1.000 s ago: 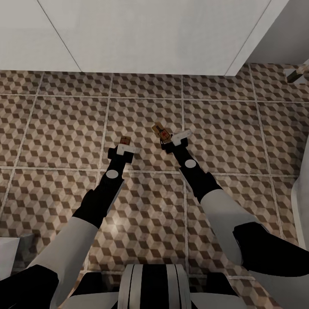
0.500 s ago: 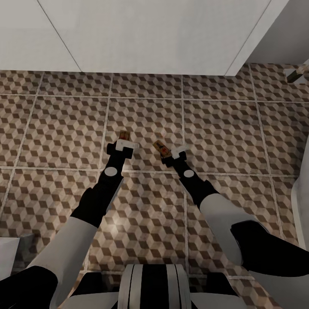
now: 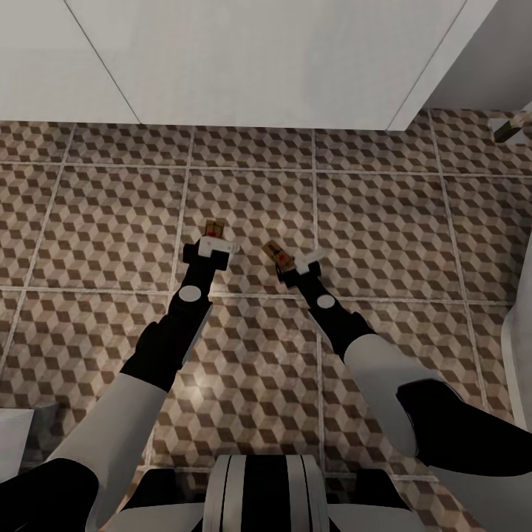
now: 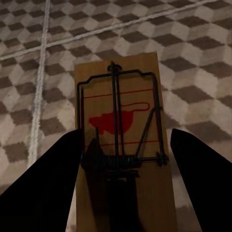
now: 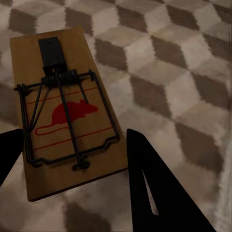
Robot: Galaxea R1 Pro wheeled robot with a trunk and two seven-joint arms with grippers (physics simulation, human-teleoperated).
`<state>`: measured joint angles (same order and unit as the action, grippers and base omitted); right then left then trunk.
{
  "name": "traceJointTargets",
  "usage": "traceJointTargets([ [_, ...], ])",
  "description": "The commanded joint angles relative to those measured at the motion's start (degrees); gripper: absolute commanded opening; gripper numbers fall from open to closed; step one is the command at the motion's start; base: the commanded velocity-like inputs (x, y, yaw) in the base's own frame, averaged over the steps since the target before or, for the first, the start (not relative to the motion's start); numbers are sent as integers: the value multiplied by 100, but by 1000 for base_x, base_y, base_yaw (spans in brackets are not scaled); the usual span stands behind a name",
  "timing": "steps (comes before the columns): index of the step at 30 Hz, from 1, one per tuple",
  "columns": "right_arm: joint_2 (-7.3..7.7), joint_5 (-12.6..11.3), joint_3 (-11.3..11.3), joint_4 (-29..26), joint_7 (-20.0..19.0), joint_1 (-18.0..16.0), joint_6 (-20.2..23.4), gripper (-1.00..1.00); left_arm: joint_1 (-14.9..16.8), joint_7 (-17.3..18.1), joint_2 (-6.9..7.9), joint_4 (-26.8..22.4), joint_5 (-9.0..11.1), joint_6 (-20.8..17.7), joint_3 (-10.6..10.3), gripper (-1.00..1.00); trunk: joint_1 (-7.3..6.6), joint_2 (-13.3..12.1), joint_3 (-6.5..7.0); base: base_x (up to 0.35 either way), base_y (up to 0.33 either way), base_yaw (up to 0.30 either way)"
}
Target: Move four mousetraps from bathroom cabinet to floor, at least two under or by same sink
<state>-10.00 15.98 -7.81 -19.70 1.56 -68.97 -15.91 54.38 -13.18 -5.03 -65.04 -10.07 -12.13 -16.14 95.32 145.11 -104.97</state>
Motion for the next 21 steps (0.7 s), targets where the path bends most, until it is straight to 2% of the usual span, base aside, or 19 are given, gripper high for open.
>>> traceJointTargets([
  [1,0,21,6,-5,-13,-3,-24,-100,2,-22,3,-1,-58,-44,-12,-100,-1,1,-3,0,0,0],
  [12,0,19,24,-42,-16,-2,-82,-100,2,-18,4,195,-49,-44,-12,-100,-1,1,-3,0,0,0],
  [21,0,19,18,-43,-8,3,-386,-100,2,-18,-1,327,-40,-44,-12,-100,-1,1,-3,0,0,0],
])
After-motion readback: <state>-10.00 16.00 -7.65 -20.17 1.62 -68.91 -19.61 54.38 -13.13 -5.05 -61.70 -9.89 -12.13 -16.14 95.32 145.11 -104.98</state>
